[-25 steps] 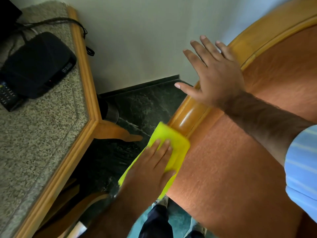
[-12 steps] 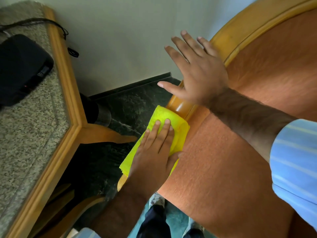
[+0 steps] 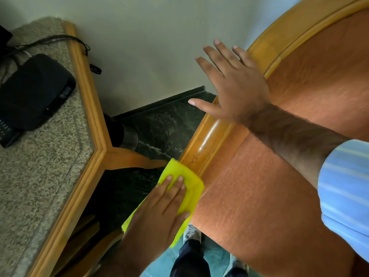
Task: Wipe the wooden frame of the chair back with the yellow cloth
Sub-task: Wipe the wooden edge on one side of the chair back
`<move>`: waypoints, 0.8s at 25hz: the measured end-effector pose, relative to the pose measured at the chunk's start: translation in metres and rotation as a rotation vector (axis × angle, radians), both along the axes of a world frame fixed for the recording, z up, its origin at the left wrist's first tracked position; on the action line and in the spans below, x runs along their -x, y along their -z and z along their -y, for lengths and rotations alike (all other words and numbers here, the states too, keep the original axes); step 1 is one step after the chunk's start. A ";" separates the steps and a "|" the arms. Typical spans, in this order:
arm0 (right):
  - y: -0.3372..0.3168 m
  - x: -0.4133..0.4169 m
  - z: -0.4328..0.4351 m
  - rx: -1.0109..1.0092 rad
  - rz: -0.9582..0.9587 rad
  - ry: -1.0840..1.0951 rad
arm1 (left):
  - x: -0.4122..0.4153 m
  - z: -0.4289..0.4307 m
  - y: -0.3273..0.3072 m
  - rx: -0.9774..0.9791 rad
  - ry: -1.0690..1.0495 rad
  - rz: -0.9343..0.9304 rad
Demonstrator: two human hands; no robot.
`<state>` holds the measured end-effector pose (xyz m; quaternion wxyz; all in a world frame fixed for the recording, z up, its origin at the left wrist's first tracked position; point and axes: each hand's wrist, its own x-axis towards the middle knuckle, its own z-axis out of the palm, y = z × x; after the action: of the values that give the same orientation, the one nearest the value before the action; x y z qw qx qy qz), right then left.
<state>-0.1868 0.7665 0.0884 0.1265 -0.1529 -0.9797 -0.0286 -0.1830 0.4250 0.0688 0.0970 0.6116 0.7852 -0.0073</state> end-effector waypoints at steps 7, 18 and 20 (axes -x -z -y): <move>-0.001 0.000 0.003 0.000 -0.020 0.015 | -0.002 -0.100 0.022 -0.051 -0.206 0.024; -0.016 -0.068 0.087 0.911 -0.240 0.590 | 0.031 -0.034 -0.011 -0.164 -1.032 0.767; -0.002 -0.079 0.101 1.206 0.014 0.641 | 0.033 -0.032 -0.008 -0.146 -1.090 0.836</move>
<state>-0.1082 0.6651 0.0902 -0.0020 -0.4789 -0.7315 0.4853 -0.2164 0.4568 0.0763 0.3399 0.0862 0.8758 0.3315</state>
